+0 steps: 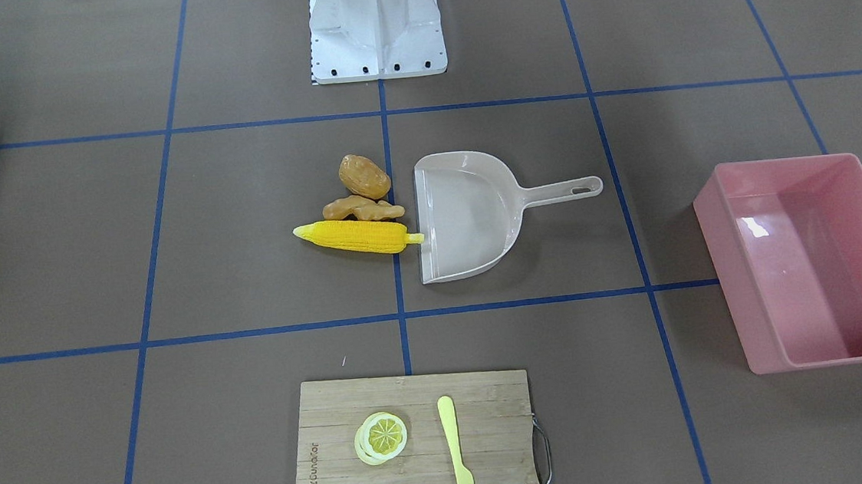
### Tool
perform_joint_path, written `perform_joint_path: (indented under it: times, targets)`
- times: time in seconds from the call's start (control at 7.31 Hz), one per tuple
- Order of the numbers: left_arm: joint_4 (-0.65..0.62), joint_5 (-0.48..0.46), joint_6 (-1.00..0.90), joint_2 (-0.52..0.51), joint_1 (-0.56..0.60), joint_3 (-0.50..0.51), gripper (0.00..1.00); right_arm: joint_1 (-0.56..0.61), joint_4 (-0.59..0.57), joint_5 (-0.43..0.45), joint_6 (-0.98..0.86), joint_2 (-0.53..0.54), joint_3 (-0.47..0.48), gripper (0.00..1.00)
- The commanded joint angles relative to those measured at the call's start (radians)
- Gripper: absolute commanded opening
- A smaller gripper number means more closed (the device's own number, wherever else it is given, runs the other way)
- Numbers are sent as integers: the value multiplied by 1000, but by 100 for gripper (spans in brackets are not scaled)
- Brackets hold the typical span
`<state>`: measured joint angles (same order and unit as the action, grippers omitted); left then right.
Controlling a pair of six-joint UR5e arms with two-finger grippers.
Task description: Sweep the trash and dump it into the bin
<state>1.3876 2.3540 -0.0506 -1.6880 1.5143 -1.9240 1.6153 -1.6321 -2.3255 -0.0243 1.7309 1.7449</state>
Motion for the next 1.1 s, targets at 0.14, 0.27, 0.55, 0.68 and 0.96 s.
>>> perform_joint_path:
  times: [0.14,0.27,0.55,0.68,0.96]
  targets:
    - [-308,-89,-2,-293,-240,19,99,0,0,0,0,1,-2,100]
    - [-315,-181,-8,-352,-308,22,99,0,0,8,1,-1,-5,100]
    - [-279,-205,-20,-404,-440,16,99,2,0,14,14,-14,2,100]
    - [-210,-217,-41,-421,-510,25,99,2,0,12,15,-4,24,100]
    - [-164,-268,-86,-450,-632,33,99,2,-11,3,15,-2,-2,100]
